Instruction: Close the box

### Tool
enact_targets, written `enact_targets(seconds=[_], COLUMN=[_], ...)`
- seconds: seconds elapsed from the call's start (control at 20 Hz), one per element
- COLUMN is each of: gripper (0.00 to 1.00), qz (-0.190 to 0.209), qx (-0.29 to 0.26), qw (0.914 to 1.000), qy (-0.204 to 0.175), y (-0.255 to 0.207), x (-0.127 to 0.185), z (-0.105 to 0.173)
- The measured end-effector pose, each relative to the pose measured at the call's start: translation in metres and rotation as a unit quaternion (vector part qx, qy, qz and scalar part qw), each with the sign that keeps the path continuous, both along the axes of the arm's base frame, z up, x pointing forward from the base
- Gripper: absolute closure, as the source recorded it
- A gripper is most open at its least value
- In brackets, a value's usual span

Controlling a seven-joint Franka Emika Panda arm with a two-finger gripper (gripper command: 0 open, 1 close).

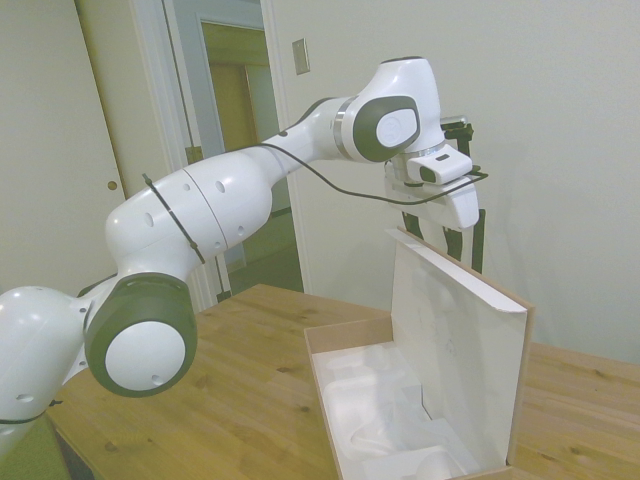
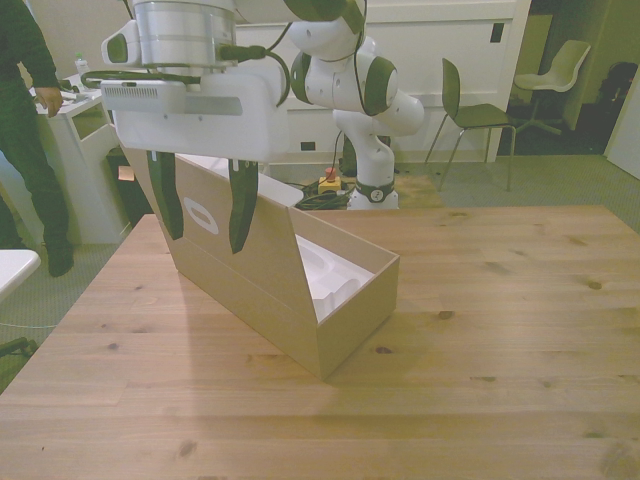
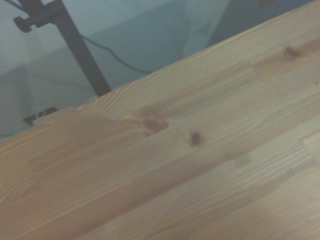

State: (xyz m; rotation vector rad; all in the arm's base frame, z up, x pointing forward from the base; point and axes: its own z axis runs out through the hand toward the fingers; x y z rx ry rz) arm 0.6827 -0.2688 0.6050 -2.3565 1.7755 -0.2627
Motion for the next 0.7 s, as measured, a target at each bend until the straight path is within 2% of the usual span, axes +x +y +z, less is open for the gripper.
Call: enact_targets(seconds=[0.1,0.3,0.7], gripper=[0.00,0.00,0.00], qz=[0.012,0.067,0.106], qx=[0.012,-0.016,-0.083], qw=[0.9998,0.9975,0.9907], qy=[0.004,0.016,0.021], y=[0.007,0.027,0.073], x=[-0.004,-0.005,0.011], z=[0.007,0.016,0.022])
